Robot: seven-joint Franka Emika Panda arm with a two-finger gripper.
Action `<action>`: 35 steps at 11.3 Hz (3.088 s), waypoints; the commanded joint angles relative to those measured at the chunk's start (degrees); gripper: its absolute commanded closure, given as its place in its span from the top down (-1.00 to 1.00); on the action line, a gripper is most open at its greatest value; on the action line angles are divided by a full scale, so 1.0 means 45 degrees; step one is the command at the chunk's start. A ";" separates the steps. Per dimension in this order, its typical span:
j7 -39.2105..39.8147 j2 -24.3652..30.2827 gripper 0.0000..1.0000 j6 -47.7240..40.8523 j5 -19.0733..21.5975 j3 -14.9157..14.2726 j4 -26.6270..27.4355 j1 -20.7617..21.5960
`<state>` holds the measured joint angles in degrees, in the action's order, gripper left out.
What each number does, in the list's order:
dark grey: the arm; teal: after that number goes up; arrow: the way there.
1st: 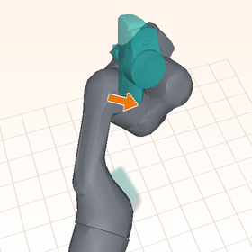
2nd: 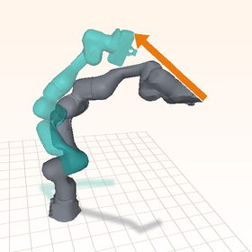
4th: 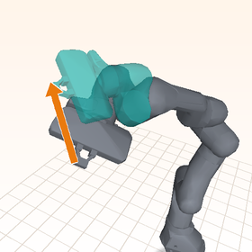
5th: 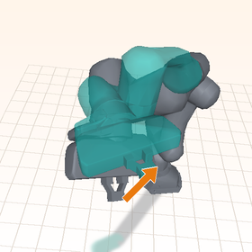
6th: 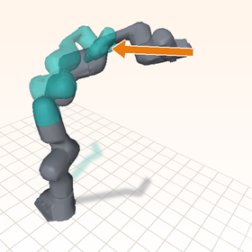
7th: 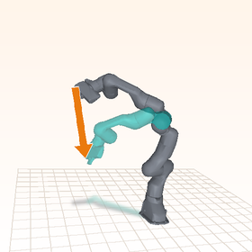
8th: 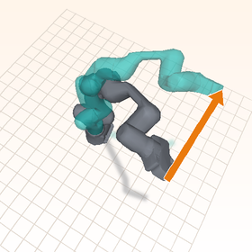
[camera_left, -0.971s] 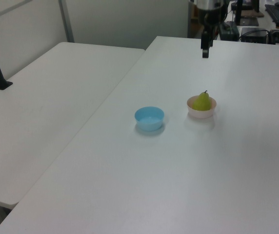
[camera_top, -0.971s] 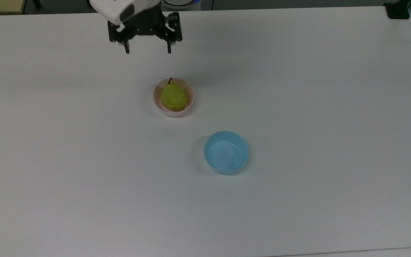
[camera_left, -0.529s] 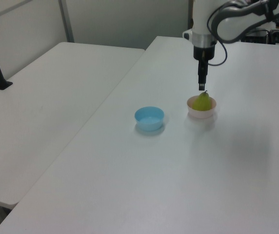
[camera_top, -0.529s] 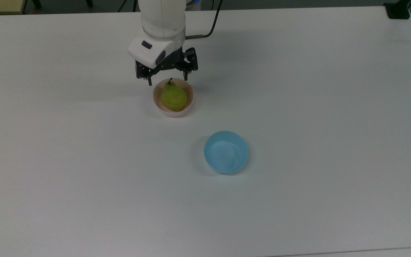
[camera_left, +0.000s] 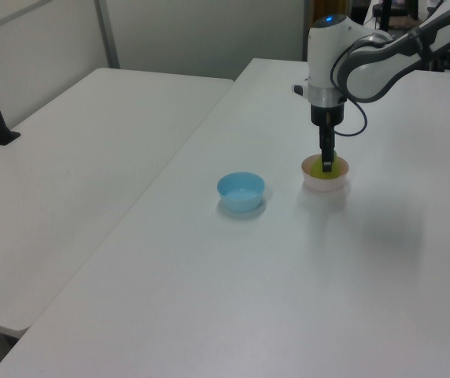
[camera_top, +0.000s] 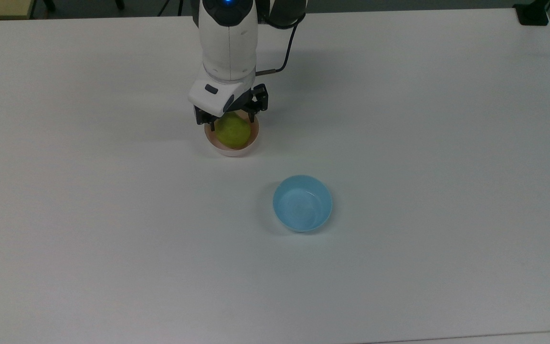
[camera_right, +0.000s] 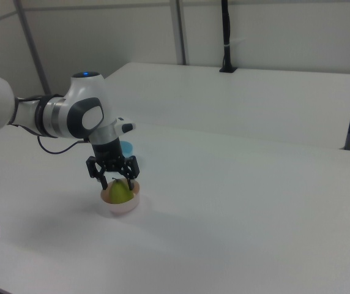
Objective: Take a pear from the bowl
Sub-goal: 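Close the gripper around the green pear, then lift the pear out of the pink bowl and carry it beside the bowl, then lower the pear onto the table and open the gripper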
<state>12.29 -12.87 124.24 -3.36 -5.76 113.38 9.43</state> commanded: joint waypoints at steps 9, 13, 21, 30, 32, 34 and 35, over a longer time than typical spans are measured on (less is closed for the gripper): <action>0.0218 0.0475 -0.55 -0.0165 -0.0289 -0.0088 0.0137 0.0268; 0.0081 0.1064 -0.53 -0.2760 -0.0113 -0.0087 -0.1656 0.0210; 0.1116 -0.0260 -0.50 -0.1696 -0.0289 -0.0263 -0.2149 -0.2503; 0.1078 -0.1534 0.56 -0.0304 -0.0933 -0.0283 -0.2169 -0.3208; 0.0961 -0.1437 0.98 -0.0324 -0.0933 -0.0283 -0.2188 -0.3209; 0.0824 -0.1029 1.00 -0.0402 -0.0914 -0.0283 -0.2227 -0.3092; 0.0282 -0.0543 1.00 -0.0479 -0.0875 -0.0244 -0.2247 -0.2975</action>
<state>16.63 -19.44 122.17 -6.65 -6.94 103.09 -4.97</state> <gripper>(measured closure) 0.000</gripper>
